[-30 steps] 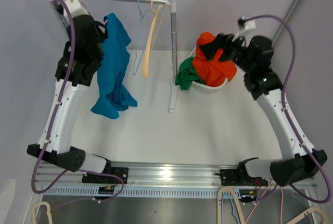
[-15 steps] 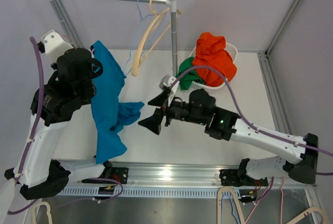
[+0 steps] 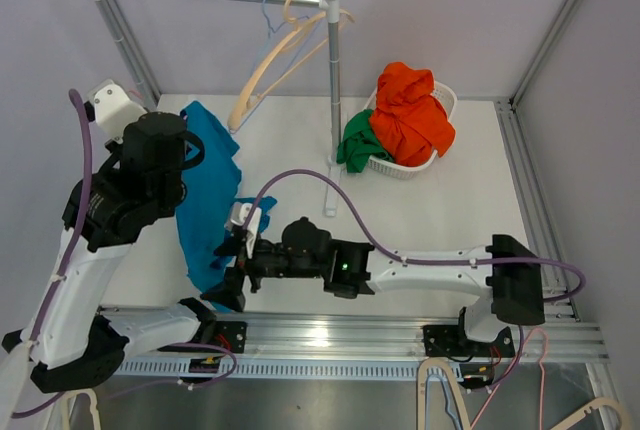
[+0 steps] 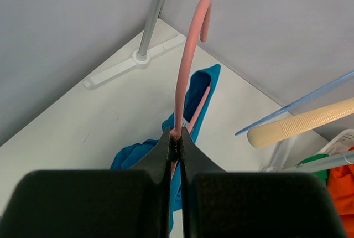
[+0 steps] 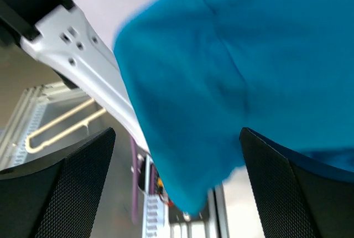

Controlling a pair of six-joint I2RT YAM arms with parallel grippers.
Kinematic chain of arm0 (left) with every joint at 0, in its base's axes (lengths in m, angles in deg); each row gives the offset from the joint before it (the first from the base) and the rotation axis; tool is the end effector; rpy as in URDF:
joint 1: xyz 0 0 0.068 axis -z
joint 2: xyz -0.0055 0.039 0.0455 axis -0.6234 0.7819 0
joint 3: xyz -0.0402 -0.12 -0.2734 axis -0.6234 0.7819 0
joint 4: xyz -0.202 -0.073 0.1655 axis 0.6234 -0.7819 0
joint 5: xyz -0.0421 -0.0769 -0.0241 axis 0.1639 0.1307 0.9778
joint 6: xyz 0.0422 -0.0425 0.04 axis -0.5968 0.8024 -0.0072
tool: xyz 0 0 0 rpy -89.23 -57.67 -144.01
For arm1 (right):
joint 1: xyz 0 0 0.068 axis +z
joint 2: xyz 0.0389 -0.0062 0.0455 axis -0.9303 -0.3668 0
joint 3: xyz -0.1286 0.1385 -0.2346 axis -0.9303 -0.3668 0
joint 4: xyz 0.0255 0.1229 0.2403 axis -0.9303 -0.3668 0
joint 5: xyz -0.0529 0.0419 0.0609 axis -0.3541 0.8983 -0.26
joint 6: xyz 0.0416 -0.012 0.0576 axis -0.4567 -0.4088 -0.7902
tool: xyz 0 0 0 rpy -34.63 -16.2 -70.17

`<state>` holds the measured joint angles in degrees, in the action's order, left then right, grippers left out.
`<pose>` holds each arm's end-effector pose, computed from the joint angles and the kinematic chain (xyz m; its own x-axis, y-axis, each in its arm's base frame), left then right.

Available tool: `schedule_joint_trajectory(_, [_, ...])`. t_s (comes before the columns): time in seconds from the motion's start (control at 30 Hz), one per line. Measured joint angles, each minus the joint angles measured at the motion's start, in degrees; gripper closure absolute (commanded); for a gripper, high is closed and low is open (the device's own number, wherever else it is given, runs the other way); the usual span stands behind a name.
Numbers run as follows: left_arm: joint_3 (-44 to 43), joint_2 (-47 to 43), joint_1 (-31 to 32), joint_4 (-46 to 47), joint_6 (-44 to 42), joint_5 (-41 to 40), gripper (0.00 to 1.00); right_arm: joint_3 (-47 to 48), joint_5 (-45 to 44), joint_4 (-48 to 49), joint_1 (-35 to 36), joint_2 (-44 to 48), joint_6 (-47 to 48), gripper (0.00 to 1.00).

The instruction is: Remove the t-shirt from the hanger

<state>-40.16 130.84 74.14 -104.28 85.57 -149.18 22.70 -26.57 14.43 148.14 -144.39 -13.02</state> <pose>0.1460 -0.0401 0.5274 -0.0459 -0.3575 -0.9328 -0.5098 0.8114 -0.2859 0.0665 0.4138 0.3648 -0.1981 -0.0308 -0.9797 -0.9797 0.0386 0.1969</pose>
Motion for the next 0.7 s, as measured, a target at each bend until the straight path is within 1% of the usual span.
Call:
schedule_joint_trajectory(0.13, [0.28,-0.83,0.04,0.09,0.00,-0.22,1.00,4.68,0.90,2.51,1.36,-4.42,-0.98,0.02])
schedule_joint_trajectory(0.17, [0.48,-1.07,0.04,0.11,0.00,-0.20,0.99,5.46,0.94,2.97,1.66,-5.22,-1.07,0.23])
schedule_joint_trajectory(0.23, [1.03,-1.60,0.04,0.48,-0.02,-0.22,0.99,6.69,1.18,3.52,2.14,-6.64,-1.05,0.91])
schedule_joint_trajectory(0.27, [1.68,-2.01,0.07,1.18,-0.22,-0.22,0.99,7.26,1.29,3.45,2.29,-7.19,-1.49,1.00])
schedule_joint_trajectory(0.33, [3.23,-2.93,0.07,2.99,-1.36,-0.22,0.99,8.22,1.64,2.93,2.58,-7.91,-2.56,1.00])
schedule_joint_trajectory(0.37, [5.29,-3.85,0.07,6.25,-2.73,-0.57,0.99,8.24,1.49,2.45,2.69,-7.89,-2.89,1.00])
schedule_joint_trajectory(0.43, [11.21,-5.70,0.04,14.56,-8.07,-1.29,0.99,8.02,0.39,2.01,3.30,-7.61,-3.13,1.00])
schedule_joint_trajectory(0.5, [14.91,-6.27,-0.09,21.62,-13.68,-1.81,0.99,5.57,-1.55,1.73,4.92,-5.99,-3.30,1.00])
schedule_joint_trajectory(0.6, [14.27,-3.34,-0.52,28.41,-19.19,-2.51,0.99,1.73,-4.50,0.92,8.07,-2.80,-3.37,1.00])
schedule_joint_trajectory(0.7, [10.97,1.33,-1.92,33.09,-22.53,-1.97,0.99,-1.22,-6.64,0.57,10.82,0.07,-3.54,1.00])
